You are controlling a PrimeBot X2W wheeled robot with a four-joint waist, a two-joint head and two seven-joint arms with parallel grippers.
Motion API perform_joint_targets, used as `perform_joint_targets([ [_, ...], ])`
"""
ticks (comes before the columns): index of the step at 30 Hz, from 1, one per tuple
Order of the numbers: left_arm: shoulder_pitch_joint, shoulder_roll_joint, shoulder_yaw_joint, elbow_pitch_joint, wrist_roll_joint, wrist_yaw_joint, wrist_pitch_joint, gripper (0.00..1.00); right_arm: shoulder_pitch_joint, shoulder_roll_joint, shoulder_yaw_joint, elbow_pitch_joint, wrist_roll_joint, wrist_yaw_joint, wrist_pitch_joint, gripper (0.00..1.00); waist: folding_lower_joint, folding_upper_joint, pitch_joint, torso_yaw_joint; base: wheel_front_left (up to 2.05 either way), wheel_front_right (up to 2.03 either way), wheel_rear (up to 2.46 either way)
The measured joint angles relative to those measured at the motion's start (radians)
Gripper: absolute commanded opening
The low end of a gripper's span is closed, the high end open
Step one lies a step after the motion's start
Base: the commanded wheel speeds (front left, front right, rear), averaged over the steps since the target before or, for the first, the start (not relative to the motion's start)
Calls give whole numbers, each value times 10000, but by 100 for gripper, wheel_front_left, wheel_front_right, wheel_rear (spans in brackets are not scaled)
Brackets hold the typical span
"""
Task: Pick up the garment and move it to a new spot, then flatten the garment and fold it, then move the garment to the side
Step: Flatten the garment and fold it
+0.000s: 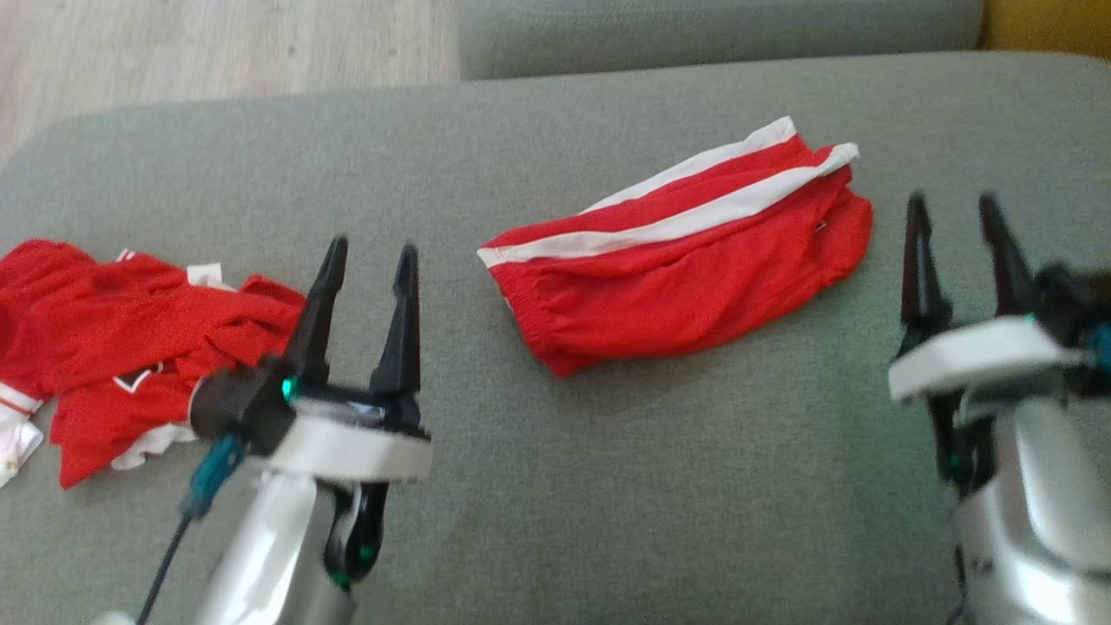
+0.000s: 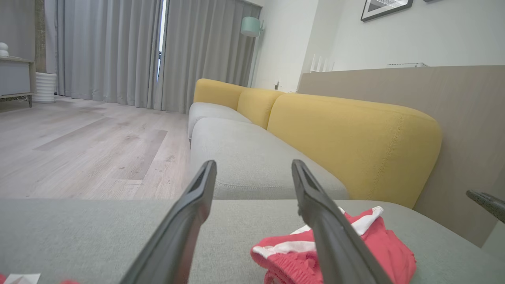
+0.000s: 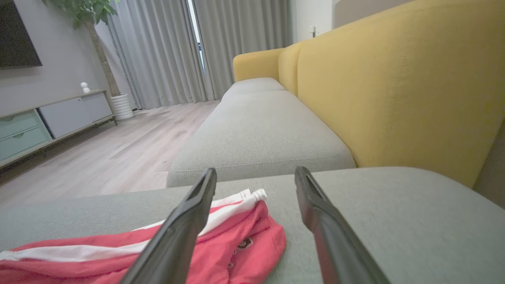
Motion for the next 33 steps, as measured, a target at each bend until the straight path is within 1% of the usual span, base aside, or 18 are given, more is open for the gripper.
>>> perform_joint_targets([
  [3,754,-174,378,-326,198,-21,0,100,985,328,-221,-499,190,0,-96,100,0,0,-259,-99,0,0,0],
  [7,1460,-314,671,-410,546,-98,0,100,1967,420,-345,-788,332,0,-224,100,0,0,-515,-215,0,0,0],
  [9,1774,-405,759,-412,642,-109,0,100,2318,466,-299,-773,784,0,-286,100,0,0,-614,-262,0,0,0],
  [11,2069,-500,899,-407,667,-174,0,100,2541,485,-205,-711,1076,0,-330,100,0,0,-662,-311,0,0,0],
  [17,2245,-579,926,-403,825,-263,2,100,2439,491,-211,-529,1170,0,-384,100,2,0,-455,-220,0,0,0],
  [21,2055,-594,892,-360,869,-309,0,100,1807,491,-410,-86,1476,0,-92,100,3,0,-132,-37,0,0,0],
  [25,1680,-596,673,-286,857,-360,0,100,588,493,-683,660,1519,0,407,100,5,0,278,212,0,0,0],
  [28,1437,-614,479,-267,767,-372,0,100,-410,491,-1333,1463,1404,0,736,100,4,0,564,476,0,0,0],
  [29,1375,-617,408,-253,727,-435,0,100,-743,485,-1630,1801,1344,0,867,100,5,0,657,580,0,0,0],
  [33,1109,-623,104,-186,552,-439,0,100,-1858,472,-2573,3062,608,-2,1174,100,5,0,1025,1016,0,0,0],
])
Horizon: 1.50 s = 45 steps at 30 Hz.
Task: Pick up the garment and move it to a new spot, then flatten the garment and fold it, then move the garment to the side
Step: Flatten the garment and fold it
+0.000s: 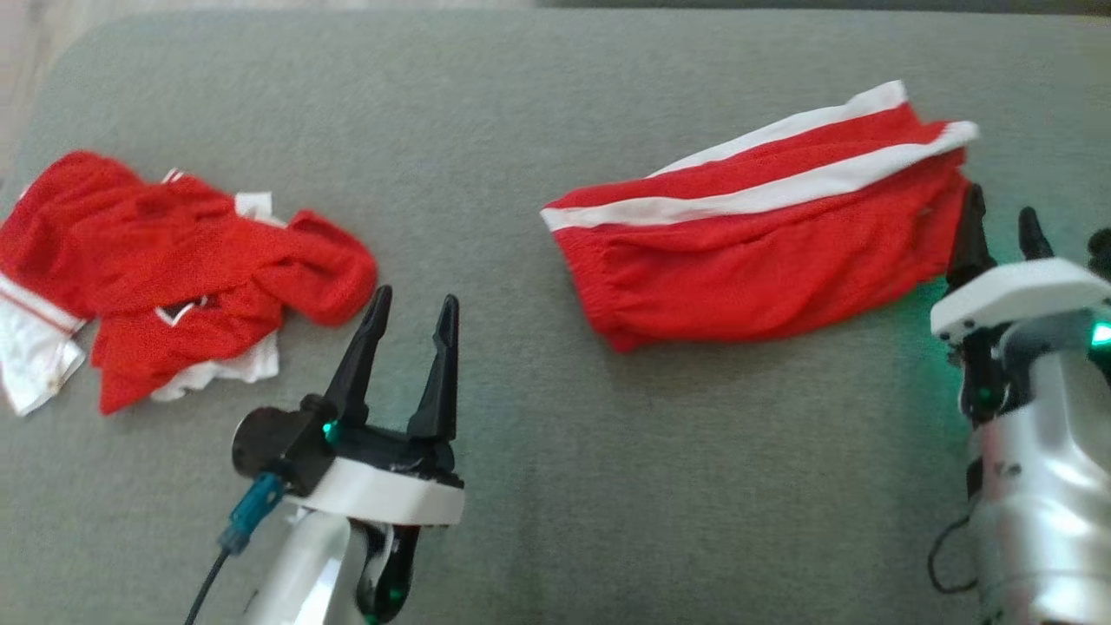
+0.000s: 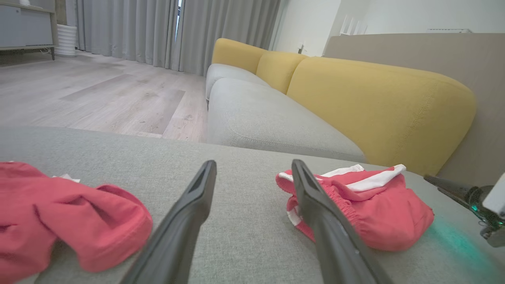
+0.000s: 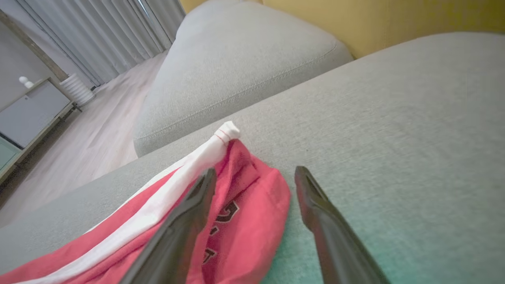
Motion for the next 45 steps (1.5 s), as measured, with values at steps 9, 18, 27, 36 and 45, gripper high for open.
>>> perform_joint_targets([
  [9,-390,-10,-742,117,-272,0,0,100,-1567,-94,-2389,1707,-2575,0,94,100,0,0,699,882,0,0,0],
  [18,-422,-15,-851,92,-518,10,0,100,-2114,-142,-4431,1785,-5465,0,401,100,-2,0,963,1237,0,0,0],
  [27,-574,-15,-897,86,-635,50,0,100,-2916,-286,-4205,3235,-5290,-2,-88,100,-2,0,1095,1238,0,0,0],
  [36,-624,-17,-886,176,-660,107,0,100,-3026,-201,-4067,4010,-5164,-10,-949,0,-2,0,914,998,0,0,0],
  [45,-542,-17,-821,251,-639,107,0,100,-2470,-105,-4849,3747,-5049,-10,-1406,0,-3,0,341,649,0,0,0],
])
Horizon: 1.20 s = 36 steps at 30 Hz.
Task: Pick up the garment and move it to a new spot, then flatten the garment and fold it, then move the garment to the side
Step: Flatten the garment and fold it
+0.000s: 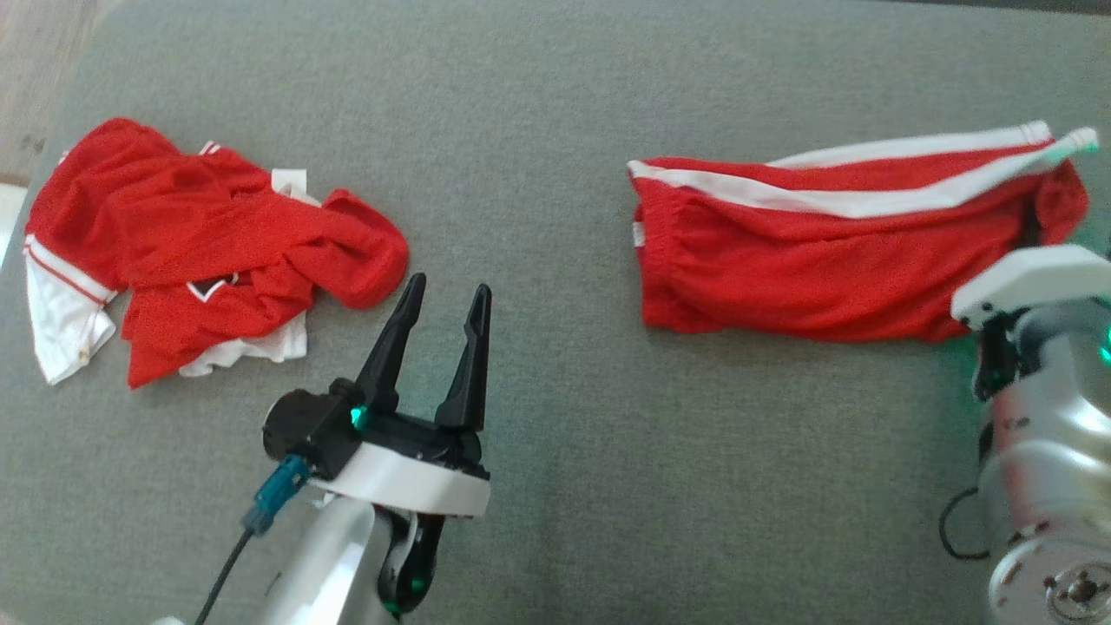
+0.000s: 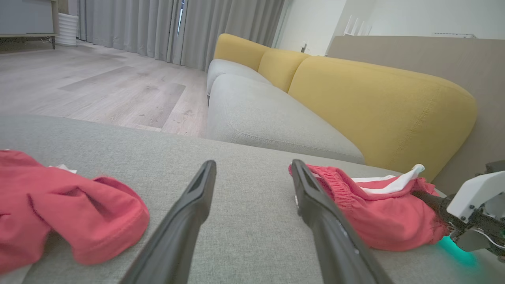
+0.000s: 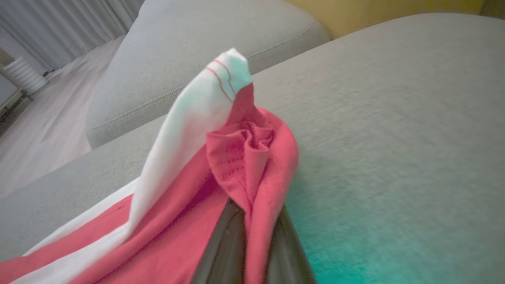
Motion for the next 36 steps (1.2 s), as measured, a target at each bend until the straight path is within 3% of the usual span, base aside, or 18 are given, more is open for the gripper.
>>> perform_joint_targets([
  [9,619,6,100,31,84,0,2,100,1316,56,-993,-401,491,0,-140,0,-1,0,-771,-435,0,0,0],
  [20,720,6,140,19,100,0,2,100,1365,84,-219,305,1595,0,-506,0,0,0,-951,-517,0,0,0],
  [25,731,6,245,82,188,0,2,100,891,81,1170,328,2642,0,-562,0,0,0,-1057,-446,0,0,0],
  [36,789,6,244,280,236,10,2,100,1173,46,6677,-1674,7106,0,-587,0,0,0,-1404,-55,0,0,0],
])
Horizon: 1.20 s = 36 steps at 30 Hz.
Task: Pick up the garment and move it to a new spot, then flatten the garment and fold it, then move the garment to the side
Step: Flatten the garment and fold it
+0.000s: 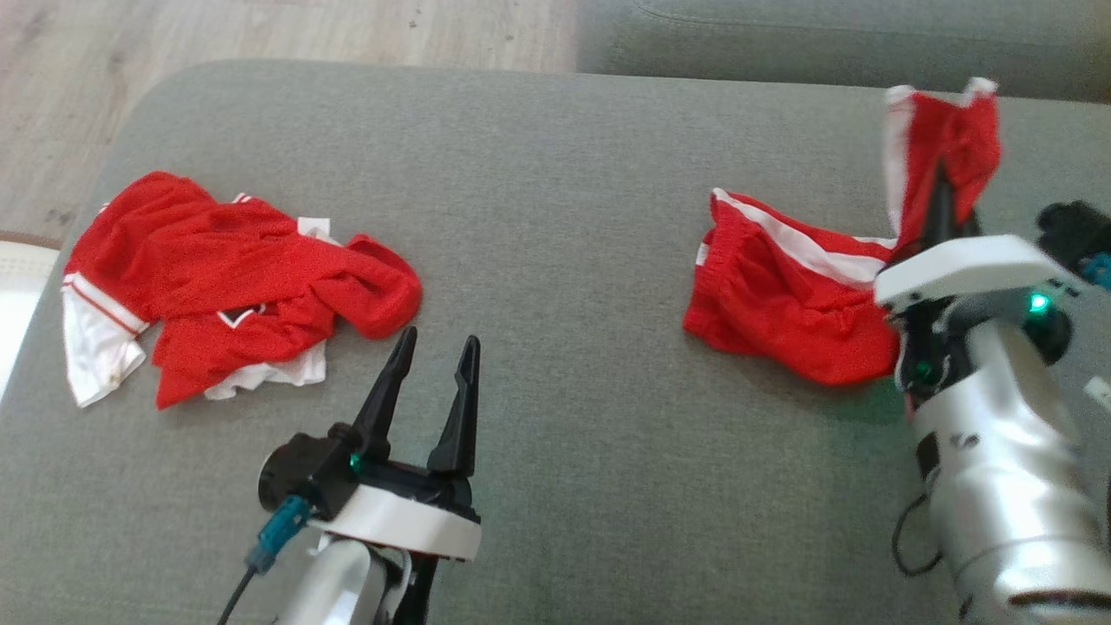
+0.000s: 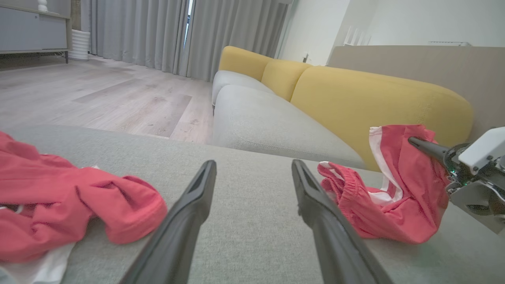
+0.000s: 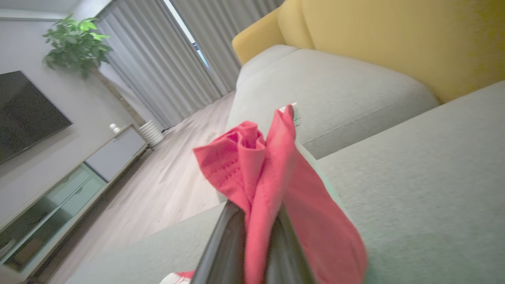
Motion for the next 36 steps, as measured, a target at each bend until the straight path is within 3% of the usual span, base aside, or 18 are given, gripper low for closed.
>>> perform_joint_targets([
  [7,221,2,-111,65,0,77,0,100,1007,-6,2075,-857,1156,0,-2,0,0,0,-102,451,0,0,0],
  [14,217,4,-142,94,-8,77,0,100,1069,-13,3191,-1026,1425,0,-2,0,0,0,-90,874,0,0,0],
  [20,218,4,-163,109,-15,111,0,100,1100,-19,4075,-481,1415,0,-2,0,0,0,-74,1096,0,0,0],
  [21,218,4,-163,109,-15,111,0,100,1100,-19,4075,-481,1415,0,-2,65,0,0,-74,1096,0,0,0],
  [22,218,4,-163,109,-17,144,0,100,1146,-15,4209,-439,1333,0,-2,100,0,0,-59,1105,0,0,0],
  [27,217,4,-184,115,-115,165,0,100,1220,-44,5264,-111,1208,0,0,100,0,0,-10,1138,0,0,0],
  [32,216,4,-182,167,-188,211,0,100,1296,-69,6930,-182,1837,0,683,100,0,0,-9,1046,0,0,0],
  [36,216,4,-186,205,-259,242,0,100,1573,-69,7682,-178,2117,0,936,100,0,0,-58,868,0,0,0],
])
